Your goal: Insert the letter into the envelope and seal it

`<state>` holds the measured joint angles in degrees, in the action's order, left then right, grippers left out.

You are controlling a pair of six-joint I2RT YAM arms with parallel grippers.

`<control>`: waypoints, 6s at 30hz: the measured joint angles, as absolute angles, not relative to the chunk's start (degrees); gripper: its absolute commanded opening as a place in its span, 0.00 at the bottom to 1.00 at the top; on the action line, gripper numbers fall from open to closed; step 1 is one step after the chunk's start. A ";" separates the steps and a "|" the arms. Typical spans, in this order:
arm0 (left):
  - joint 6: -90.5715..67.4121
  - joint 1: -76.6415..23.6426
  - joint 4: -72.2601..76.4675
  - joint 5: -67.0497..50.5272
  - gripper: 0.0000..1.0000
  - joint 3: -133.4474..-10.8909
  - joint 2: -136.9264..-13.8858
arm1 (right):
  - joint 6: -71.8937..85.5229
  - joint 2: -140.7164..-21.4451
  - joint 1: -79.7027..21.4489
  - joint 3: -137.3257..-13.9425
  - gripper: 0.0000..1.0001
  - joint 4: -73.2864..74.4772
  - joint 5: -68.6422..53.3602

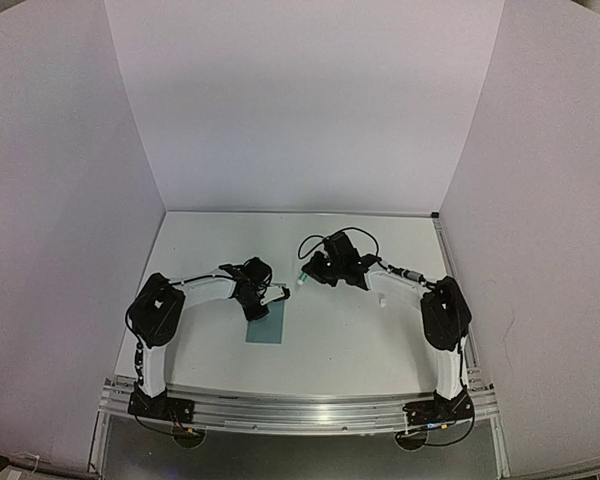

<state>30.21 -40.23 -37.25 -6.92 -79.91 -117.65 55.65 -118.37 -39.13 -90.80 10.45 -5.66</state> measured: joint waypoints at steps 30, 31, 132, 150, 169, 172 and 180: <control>26.16 -38.63 -51.22 -15.78 0.61 -100.52 -110.59 | 41.76 -107.62 -39.17 -91.77 0.00 14.70 -8.23; 25.99 -38.24 -51.78 -17.45 0.64 -100.45 -107.70 | 40.26 -105.99 -39.26 -91.77 0.00 14.66 -8.62; -2.10 -40.36 -3.58 -55.46 0.23 -78.76 -76.27 | 6.34 -89.81 -54.41 -92.66 0.00 -9.44 -23.97; 0.21 -40.58 -5.50 -54.89 0.36 -78.74 -76.25 | 7.38 -90.74 -54.68 -92.66 0.00 -9.37 -22.94; 0.07 -40.45 -7.49 -54.81 0.00 -78.73 -76.15 | 7.77 -90.73 -54.74 -92.64 0.00 -9.92 -22.73; -0.32 -40.47 -7.30 -55.42 0.00 -78.61 -76.14 | 7.63 -90.52 -54.40 -92.65 0.00 -10.68 -22.30; -2.11 -40.28 -6.96 -58.50 0.38 -78.61 -76.14 | 5.59 -90.52 -54.54 -93.35 0.00 -9.06 -24.90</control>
